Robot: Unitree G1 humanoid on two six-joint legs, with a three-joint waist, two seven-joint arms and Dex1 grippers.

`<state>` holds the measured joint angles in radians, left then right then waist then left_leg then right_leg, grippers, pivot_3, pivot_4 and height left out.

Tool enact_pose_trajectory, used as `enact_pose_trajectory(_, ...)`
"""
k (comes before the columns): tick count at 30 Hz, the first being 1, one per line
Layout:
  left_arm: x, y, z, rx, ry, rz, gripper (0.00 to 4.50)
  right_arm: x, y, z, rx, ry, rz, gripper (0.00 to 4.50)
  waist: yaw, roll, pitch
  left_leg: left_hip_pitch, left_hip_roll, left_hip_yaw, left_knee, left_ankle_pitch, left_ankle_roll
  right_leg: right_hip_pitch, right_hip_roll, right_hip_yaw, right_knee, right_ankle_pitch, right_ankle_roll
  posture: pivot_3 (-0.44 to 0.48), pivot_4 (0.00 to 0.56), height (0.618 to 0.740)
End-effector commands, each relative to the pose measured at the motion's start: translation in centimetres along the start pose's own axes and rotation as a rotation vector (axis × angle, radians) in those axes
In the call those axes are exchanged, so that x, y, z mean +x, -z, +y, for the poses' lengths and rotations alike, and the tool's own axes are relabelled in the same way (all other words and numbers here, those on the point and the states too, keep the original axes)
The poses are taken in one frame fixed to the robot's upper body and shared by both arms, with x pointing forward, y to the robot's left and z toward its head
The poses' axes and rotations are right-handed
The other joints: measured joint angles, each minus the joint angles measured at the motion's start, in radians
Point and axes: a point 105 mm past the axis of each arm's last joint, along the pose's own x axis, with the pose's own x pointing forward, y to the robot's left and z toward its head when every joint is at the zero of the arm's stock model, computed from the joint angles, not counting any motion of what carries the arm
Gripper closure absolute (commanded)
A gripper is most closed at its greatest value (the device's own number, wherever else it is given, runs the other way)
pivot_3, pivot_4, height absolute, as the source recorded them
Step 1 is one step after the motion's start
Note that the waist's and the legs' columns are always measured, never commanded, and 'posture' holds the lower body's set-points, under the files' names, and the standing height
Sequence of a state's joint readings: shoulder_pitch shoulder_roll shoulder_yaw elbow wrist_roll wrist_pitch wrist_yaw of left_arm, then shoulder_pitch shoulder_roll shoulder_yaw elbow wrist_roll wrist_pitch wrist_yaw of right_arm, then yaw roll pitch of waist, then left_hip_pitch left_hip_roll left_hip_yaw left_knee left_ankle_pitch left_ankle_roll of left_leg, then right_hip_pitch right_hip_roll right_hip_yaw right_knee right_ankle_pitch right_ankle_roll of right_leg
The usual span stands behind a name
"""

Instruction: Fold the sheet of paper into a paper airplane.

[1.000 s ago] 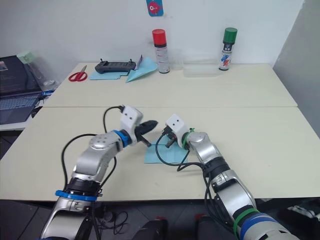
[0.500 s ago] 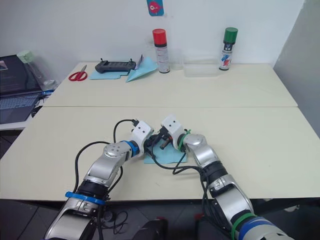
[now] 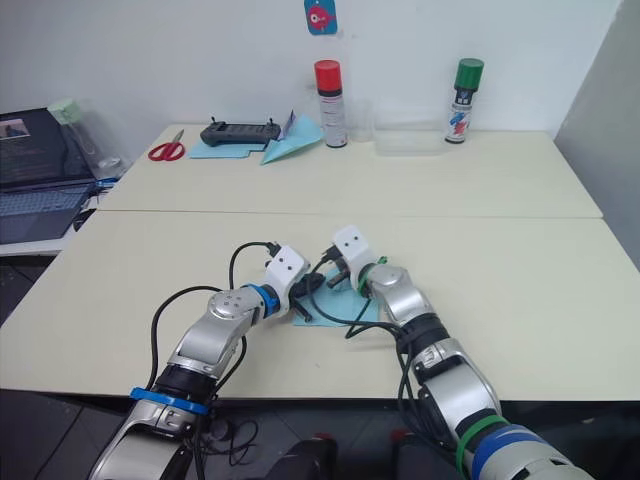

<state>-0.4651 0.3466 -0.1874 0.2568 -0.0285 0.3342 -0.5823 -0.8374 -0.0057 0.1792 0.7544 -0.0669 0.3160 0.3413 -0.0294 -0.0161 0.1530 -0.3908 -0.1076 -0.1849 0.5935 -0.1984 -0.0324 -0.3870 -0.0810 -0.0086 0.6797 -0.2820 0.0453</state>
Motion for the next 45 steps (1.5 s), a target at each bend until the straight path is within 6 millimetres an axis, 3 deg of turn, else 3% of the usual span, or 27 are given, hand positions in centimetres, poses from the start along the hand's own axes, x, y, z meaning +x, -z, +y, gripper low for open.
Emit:
enact_pose_trajectory(1,0.0,2.5,-0.7,-0.024,0.022,0.086,4.48,-0.7,2.8,-2.6,0.024,0.116,0.086,4.50,0.000,0.000,0.000,0.000,0.000,0.000,0.000,0.000,0.000,0.001,0.000,0.000,0.000,0.000,0.000,0.000,0.150,0.740)
enact_pose_trajectory(4,0.1,2.5,-0.9,-0.021,0.029,0.089,4.48,-1.1,2.0,-3.4,0.042,0.142,0.029,4.50,0.001,0.002,-0.001,0.000,0.000,-0.001,0.000,0.000,0.000,0.001,0.000,0.000,0.000,0.000,0.000,0.000,0.150,0.740)
enact_pose_trajectory(8,0.5,2.3,-0.8,-0.020,0.027,0.081,4.48,-2.6,-1.8,-3.7,0.020,0.055,-0.128,4.50,0.004,0.002,-0.001,-0.001,-0.001,-0.001,0.000,0.000,0.000,0.001,-0.001,0.000,0.000,0.000,0.001,0.000,0.150,0.740)
enact_pose_trajectory(13,1.0,1.9,-0.6,-0.015,0.027,0.066,4.48,-6.7,-2.2,-5.4,0.131,-0.051,-0.098,4.50,0.003,0.003,0.000,-0.002,0.000,-0.001,0.000,0.000,0.000,0.001,-0.001,-0.001,0.000,-0.003,0.004,0.000,0.150,0.740)
enact_pose_trajectory(16,1.2,1.8,-0.6,-0.013,0.030,0.062,4.50,-8.8,-1.5,-5.3,0.231,-0.124,-0.035,3.61,0.003,0.003,0.000,-0.003,0.000,-0.001,0.001,0.000,0.000,0.001,-0.002,-0.002,-0.001,-0.003,0.004,0.000,0.150,0.740)
enact_pose_trajectory(20,1.3,1.7,-0.6,-0.009,0.034,0.058,4.50,-10.4,-0.3,-4.8,0.237,-0.157,0.038,2.22,0.003,0.003,0.000,-0.004,0.000,-0.001,0.001,0.000,0.001,0.000,-0.005,-0.002,-0.001,-0.003,0.005,0.000,0.150,0.740)
enact_pose_trajectory(23,1.4,1.8,-0.6,-0.004,0.043,0.056,4.50,-11.2,0.7,-3.1,0.484,-0.265,0.104,2.22,0.003,0.002,0.000,-0.004,0.000,-0.001,0.001,0.000,0.001,0.000,-0.005,-0.002,-0.001,-0.003,0.005,0.000,0.150,0.740)
enact_pose_trajectory(26,1.5,1.7,-0.6,-0.008,0.045,0.055,4.50,-11.5,0.9,-2.3,0.669,-0.311,0.136,2.22,0.004,0.002,0.000,-0.004,0.000,-0.001,0.001,0.000,0.001,0.000,-0.005,-0.002,-0.001,-0.003,0.005,0.000,0.150,0.740)
enact_pose_trajectory(31,1.7,1.1,-0.5,-0.017,0.048,0.043,4.50,-11.0,2.1,-1.7,0.783,-0.295,0.198,2.22,0.007,0.002,0.000,-0.006,-0.001,-0.001,0.001,0.000,0.001,-0.001,-0.005,-0.003,-0.001,-0.003,0.005,0.000,0.150,0.740)
enact_pose_trajectory(38,1.6,1.2,-0.8,-0.013,0.057,0.045,4.50,-10.3,1.5,-1.0,0.898,-0.334,0.182,2.22,0.006,0.002,0.000,-0.006,-0.001,-0.001,0.001,0.001,0.001,-0.001,-0.005,-0.003,-0.001,-0.003,0.005,0.000,0.150,0.740)
enact_pose_trajectory(45,1.5,1.4,-0.7,-0.009,0.055,0.051,4.50,-9.4,1.6,-2.6,1.004,-0.278,0.155,2.22,0.005,0.003,0.000,-0.005,-0.001,-0.001,0.001,0.001,0.001,-0.001,-0.005,-0.003,-0.001,-0.003,0.005,0.000,0.150,0.740)
